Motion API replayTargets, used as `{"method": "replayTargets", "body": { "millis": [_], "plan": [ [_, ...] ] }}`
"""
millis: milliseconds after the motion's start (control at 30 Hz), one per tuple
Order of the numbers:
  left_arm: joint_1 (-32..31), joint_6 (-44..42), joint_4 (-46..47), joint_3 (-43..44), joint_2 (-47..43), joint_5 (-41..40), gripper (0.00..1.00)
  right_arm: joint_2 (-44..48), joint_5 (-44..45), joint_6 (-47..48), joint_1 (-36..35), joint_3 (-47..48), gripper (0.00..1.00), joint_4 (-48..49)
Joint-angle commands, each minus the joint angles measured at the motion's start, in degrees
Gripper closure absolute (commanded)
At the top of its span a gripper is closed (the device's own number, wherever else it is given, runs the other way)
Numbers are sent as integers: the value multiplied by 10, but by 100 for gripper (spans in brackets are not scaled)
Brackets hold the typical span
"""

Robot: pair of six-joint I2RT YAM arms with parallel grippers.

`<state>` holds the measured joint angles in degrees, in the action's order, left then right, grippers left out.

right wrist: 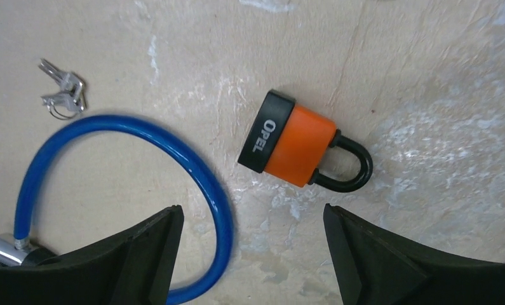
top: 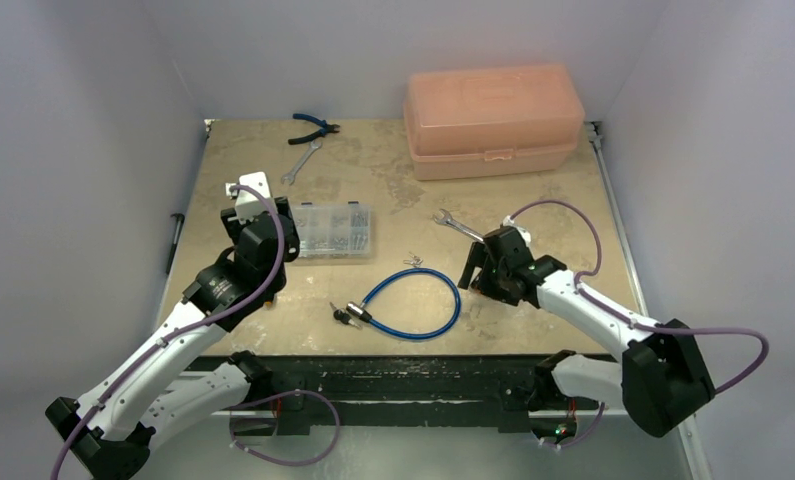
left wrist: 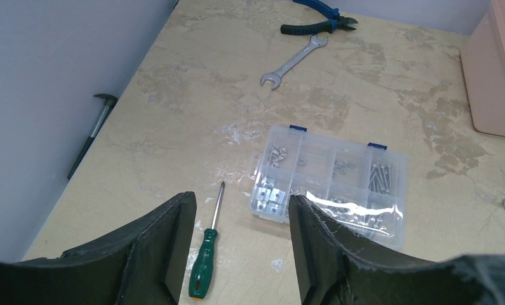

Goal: Unlock with the key

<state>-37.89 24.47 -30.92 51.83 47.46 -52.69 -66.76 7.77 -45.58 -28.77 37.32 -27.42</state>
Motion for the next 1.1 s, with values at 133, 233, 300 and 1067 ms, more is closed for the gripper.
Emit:
{"method": "replayTargets", "body": {
  "millis": [133,233,300,1067],
  "plan": [
    [4,-5,16,1,-7,-1,42,-42,-35,-10,-6,-13,10,53],
    [4,-5,17,0,-7,-1,42,-57,-35,-9,-6,-14,9,64],
    [4,-6,16,0,-5,-1,42,-66,-31,-8,-6,-14,8,66],
    [4,-7,16,0,1,-2,42,-148,87,43,10,70,1,30]
  ]
}}
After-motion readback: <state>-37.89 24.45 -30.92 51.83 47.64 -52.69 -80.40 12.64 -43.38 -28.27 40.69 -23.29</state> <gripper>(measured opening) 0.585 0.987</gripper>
